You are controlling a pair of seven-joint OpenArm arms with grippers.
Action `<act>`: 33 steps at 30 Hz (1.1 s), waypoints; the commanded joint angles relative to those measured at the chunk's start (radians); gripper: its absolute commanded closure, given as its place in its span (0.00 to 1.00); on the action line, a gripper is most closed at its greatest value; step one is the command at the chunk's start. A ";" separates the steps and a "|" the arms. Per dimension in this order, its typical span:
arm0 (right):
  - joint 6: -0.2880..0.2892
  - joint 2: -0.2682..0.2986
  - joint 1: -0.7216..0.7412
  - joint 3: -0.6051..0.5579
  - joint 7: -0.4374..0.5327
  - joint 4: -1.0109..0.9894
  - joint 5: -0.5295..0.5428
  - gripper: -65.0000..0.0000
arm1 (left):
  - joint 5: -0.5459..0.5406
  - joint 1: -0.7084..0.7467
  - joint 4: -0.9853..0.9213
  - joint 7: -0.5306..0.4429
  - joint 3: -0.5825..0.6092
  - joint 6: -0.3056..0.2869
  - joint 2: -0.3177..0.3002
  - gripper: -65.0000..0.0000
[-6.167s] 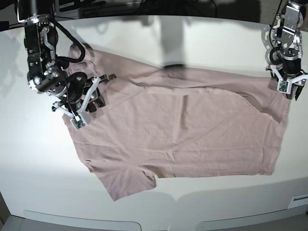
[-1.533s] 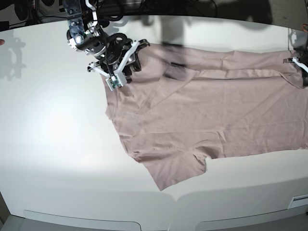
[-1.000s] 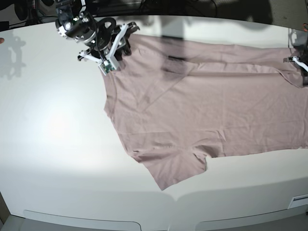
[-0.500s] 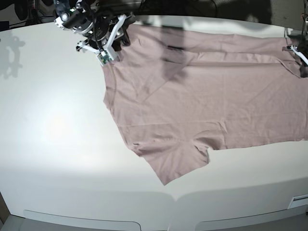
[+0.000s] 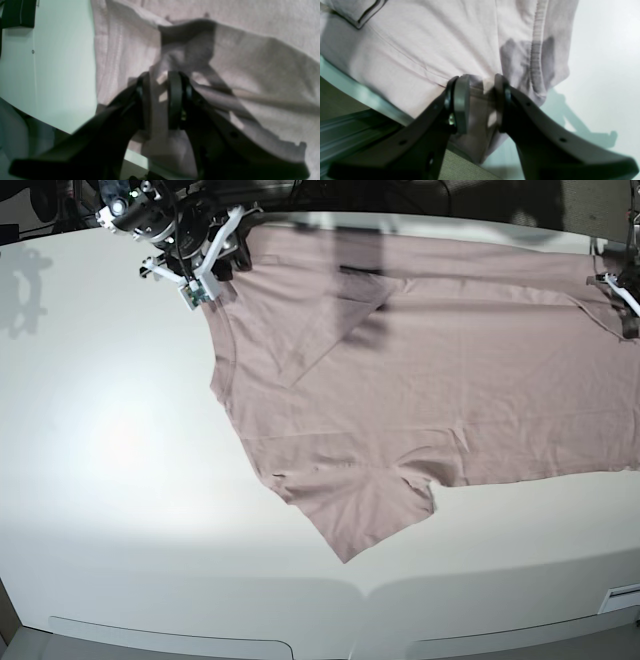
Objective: Fold the T-shirt properly
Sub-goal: 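Hold the shirt edges with both grippers and pull them taut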
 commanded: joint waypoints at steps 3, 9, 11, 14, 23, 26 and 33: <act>-0.008 0.011 -0.014 0.005 -0.061 0.005 -0.023 0.72 | 0.004 0.029 -0.006 0.074 0.001 -0.013 -0.006 0.81; -0.008 0.011 -0.026 0.005 -0.062 0.040 -0.023 0.72 | 0.004 0.030 0.023 0.075 0.001 -0.009 -0.006 0.81; -0.008 0.010 -0.031 0.005 -0.062 0.072 -0.023 0.72 | 0.004 0.030 0.044 0.075 0.001 0.015 -0.006 0.81; -0.008 0.011 -0.030 0.005 -0.061 0.102 -0.023 0.72 | 0.004 0.030 0.076 0.077 0.001 0.028 -0.006 0.81; -0.009 0.010 -0.022 0.005 -0.042 0.117 -0.023 0.72 | 0.084 0.030 0.091 0.075 0.001 0.074 -0.007 0.81; -0.009 0.010 -0.022 0.005 -0.038 0.137 -0.022 0.72 | 0.101 0.029 0.096 0.077 0.001 0.107 -0.015 0.81; -0.009 0.010 -0.022 0.005 -0.037 0.166 0.008 0.72 | 0.101 0.029 0.162 0.077 0.001 0.121 -0.031 0.81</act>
